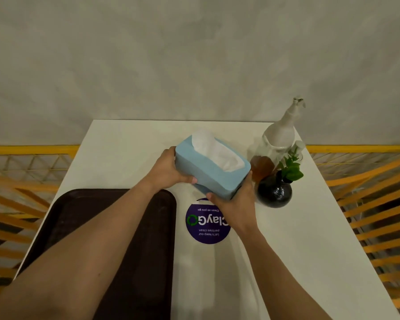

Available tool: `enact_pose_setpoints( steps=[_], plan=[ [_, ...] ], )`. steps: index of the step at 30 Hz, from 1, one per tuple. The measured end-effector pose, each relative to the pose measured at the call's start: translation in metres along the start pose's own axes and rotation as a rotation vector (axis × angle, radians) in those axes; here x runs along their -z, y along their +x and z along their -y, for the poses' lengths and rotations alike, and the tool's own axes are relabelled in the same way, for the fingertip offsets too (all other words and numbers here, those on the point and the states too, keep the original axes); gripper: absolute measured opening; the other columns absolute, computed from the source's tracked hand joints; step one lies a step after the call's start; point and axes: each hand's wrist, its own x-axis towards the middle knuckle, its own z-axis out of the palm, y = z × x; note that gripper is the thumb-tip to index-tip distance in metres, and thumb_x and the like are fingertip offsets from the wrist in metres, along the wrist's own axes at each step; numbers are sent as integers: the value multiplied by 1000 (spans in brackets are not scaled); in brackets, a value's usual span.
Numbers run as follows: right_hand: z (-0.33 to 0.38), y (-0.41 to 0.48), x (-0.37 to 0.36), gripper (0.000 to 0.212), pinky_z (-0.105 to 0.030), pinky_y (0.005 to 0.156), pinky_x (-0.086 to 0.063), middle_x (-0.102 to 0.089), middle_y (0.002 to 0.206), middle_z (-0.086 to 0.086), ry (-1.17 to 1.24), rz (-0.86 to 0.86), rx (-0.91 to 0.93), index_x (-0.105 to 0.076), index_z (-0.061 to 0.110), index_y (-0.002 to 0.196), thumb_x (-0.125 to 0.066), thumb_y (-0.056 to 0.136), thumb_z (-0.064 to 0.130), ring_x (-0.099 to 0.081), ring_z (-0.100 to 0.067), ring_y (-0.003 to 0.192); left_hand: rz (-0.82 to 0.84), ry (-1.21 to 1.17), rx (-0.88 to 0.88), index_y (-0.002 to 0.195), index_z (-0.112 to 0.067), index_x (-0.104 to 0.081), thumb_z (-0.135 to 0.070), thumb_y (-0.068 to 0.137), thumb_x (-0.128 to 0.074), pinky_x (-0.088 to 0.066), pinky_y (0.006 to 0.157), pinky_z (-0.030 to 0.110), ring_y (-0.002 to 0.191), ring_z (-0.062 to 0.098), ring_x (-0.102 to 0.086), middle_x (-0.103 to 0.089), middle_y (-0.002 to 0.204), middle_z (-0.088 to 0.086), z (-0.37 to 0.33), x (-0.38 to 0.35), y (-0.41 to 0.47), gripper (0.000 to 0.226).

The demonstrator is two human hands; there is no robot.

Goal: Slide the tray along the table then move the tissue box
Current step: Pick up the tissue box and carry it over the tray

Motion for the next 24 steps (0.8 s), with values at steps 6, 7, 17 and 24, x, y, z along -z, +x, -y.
enact_pose_setpoints(
  steps=[6, 7, 17, 24],
  plan=[
    [25, 10, -17, 103, -28, 98, -57, -55, 142, 9, 29, 100, 74, -32, 35, 149, -96, 69, 21, -56, -8, 129, -192, 84, -19, 139, -20, -47, -36, 51, -101, -49, 97, 36, 121, 17, -51, -53, 129, -3, -3, 31, -25, 104],
    [33, 11, -21, 104, -29, 99, -56, -54, 143, 9, 32, 119, 91, -32, 35, 150, -96, 69, 22, -55, -7, 130, -221, 79, -15, 139, -20, -47, -38, 52, -100, -48, 93, 32, 119, 15, -51, -53, 128, -5, -1, 38, -30, 103],
    [80, 28, -100, 108, -18, 92, -52, -50, 130, 36, -11, 312, 181, -28, 66, 137, -97, 68, 20, -50, 23, 115, -450, 41, 11, 134, -23, -48, -59, 50, -92, -50, 78, 23, 111, 15, -60, -60, 120, -11, 39, 128, -81, 102],
    [107, 17, -166, 106, -9, 88, -49, -47, 126, 52, -55, 363, 193, -26, 78, 131, -94, 71, 23, -50, 20, 119, -497, 49, -28, 135, -17, -52, -41, 62, -95, -54, 79, 27, 112, 19, -64, -64, 123, -6, 73, 195, -101, 88]
  ],
)
